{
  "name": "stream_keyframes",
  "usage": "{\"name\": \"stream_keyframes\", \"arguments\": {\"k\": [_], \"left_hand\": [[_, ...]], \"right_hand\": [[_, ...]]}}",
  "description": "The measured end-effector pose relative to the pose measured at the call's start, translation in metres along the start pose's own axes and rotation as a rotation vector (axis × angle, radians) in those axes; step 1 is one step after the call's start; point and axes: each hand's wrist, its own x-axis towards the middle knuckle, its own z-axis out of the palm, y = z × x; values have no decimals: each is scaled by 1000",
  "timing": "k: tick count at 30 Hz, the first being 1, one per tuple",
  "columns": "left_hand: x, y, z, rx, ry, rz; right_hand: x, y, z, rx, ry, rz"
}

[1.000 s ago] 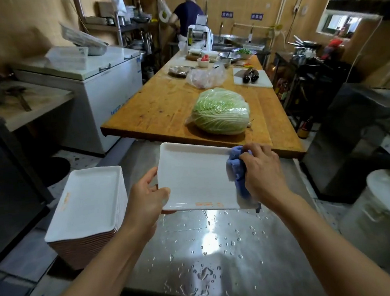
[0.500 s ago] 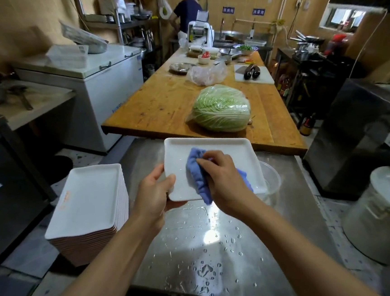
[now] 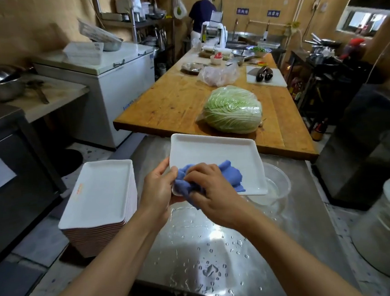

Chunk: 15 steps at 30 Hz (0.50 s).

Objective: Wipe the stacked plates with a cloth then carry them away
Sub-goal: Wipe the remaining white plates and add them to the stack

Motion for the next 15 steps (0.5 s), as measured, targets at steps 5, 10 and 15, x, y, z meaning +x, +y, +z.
{"name": "stream_keyframes", "arguments": {"k": [5,10,15], "left_hand": [[3,-3,8,-2,29,-19],[8,-3,3,83,124,-17],[13,3,-7,141,150,-31]], "right_hand": [[-15,4,8,-249,161,-121],[-36,36,-16,-389,139,-105],[-57,58,-41,-526,178,-99]]}}
